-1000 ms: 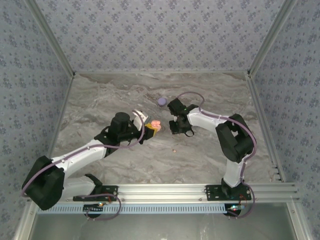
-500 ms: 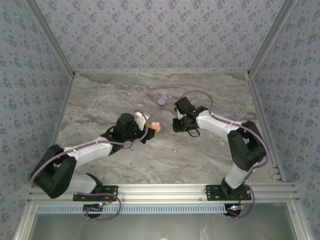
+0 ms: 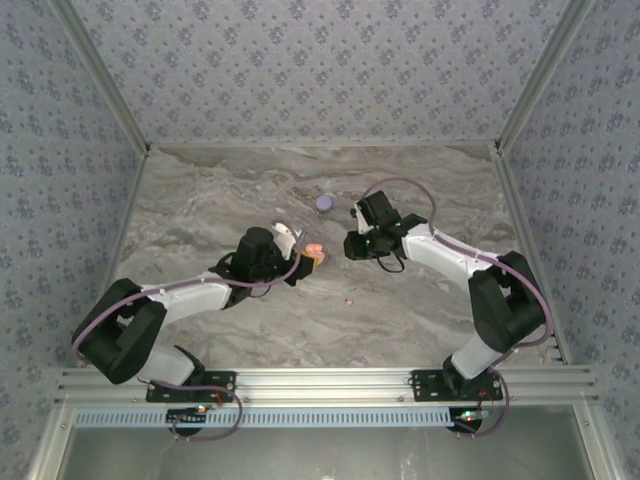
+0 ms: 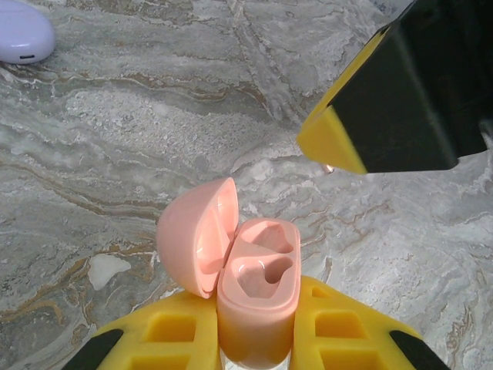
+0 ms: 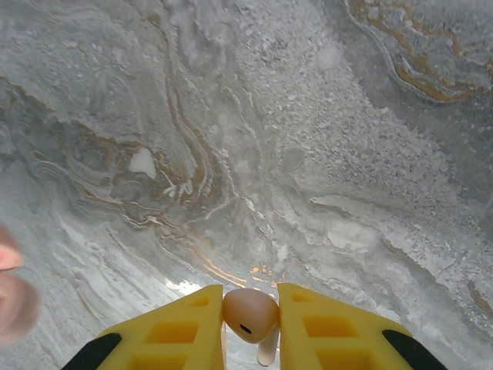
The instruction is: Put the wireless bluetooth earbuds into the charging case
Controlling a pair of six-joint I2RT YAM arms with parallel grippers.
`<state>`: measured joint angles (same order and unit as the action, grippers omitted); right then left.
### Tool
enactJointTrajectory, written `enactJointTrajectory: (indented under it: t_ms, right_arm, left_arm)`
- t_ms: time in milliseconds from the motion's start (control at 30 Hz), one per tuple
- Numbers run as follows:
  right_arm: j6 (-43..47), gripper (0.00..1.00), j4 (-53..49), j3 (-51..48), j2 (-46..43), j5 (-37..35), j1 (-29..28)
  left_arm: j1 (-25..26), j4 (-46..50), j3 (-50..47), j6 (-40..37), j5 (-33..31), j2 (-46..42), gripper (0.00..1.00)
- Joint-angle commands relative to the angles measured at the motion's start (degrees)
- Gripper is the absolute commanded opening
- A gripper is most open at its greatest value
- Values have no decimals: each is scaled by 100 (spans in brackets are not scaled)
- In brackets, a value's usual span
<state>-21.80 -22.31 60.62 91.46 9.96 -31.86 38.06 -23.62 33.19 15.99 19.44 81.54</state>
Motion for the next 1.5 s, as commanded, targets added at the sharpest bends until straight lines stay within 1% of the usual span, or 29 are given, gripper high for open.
enactJointTrajectory:
  t_ms: [0,100,267,467,767,867,1100,1300,1467]
  right_arm:
    - [-47,23,141,-42,-287,254,29]
    - [-102,23,272,-59,-455,408,24]
    - [-224,23,563,-121,-725,637,15]
    - [-315,24,781,-134,-884,762,-8]
    - [-429,23,1201,-201,-1002,789,-137]
    - [-447,23,1280,-208,-1042,774,-171]
    - [-474,24,1330,-194,-1092,745,-202]
    - [-500,23,1376,-200,-1099,745,-223]
    - [-516,24,1418,-216,-1108,741,-238]
  left_arm:
    - [67,-365,-14,96,16,113,14]
    - [87,-553,-23,158,45,233,14]
    - [91,-1149,-119,346,205,449,14]
    - [135,-1665,-159,521,330,647,14]
    - [195,-2106,-146,786,350,697,13]
    - [209,-2208,-124,875,341,662,13]
    - [241,-2103,-7,945,292,577,13]
    - [271,-2258,18,1099,288,501,13]
    - [323,-2232,73,1090,249,382,13]
